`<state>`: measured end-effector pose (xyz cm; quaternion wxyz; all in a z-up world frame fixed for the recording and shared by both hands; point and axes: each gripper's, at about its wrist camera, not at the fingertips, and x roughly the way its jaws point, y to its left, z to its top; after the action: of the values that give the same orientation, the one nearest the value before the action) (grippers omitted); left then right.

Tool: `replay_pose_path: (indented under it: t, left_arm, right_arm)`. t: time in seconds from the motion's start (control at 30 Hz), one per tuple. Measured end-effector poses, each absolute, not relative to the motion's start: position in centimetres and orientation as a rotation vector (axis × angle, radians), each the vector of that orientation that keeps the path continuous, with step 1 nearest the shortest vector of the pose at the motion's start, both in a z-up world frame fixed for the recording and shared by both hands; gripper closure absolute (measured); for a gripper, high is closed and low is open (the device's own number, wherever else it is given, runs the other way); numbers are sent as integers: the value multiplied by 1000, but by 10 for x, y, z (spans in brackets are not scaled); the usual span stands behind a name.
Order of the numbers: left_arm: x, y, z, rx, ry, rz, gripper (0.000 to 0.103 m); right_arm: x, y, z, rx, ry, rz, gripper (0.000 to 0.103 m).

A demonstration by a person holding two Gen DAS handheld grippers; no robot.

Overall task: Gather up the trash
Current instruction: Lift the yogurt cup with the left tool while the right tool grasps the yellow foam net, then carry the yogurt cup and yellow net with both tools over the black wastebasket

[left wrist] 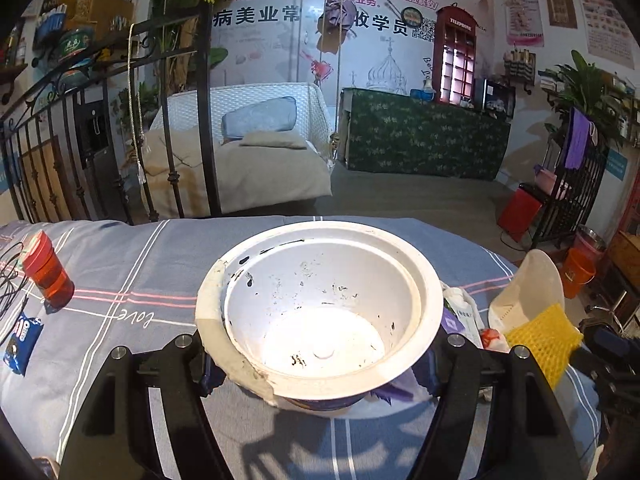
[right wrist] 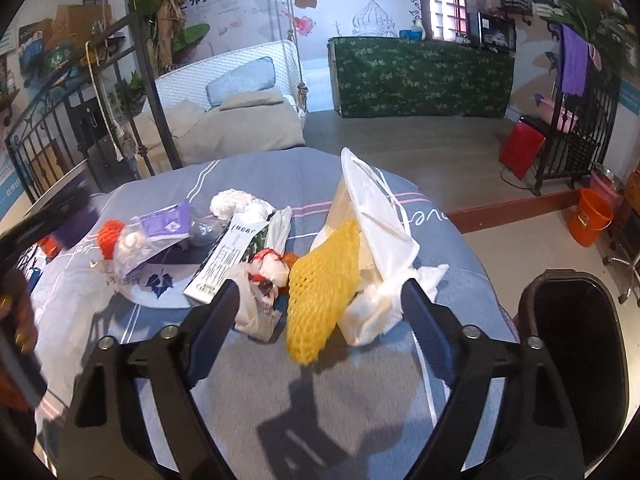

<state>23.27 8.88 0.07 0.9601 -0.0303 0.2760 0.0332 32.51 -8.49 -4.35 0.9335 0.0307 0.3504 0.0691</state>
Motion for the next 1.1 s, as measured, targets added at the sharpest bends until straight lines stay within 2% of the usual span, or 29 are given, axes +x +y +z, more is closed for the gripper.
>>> replay_pose_path:
  t: [0.1,0.2,0.3,0.37,0.47,1.1]
  left_arm:
    - [225,86,-5,-76,573,56,33]
    - [218,82,-11,-76,585,47,33]
    - [210,79,-20,-79,608,21,33]
    - [205,76,-24,-81,614,13,33]
    - [197,72,-24,-87,609,1,33]
    - [161,27,-35,-75,645,-115,33]
  right_arm:
    - [335,-84,-46,62,724,118,23]
    - [343,-85,-54,77,760,99,37]
    - [348,-88,-65,108,792,85,52]
    - [349,-88,-71,115,802,70,78]
    - [343,-89,-70,155,789,118,89]
    - [253,-90,-42,134,686,214,91]
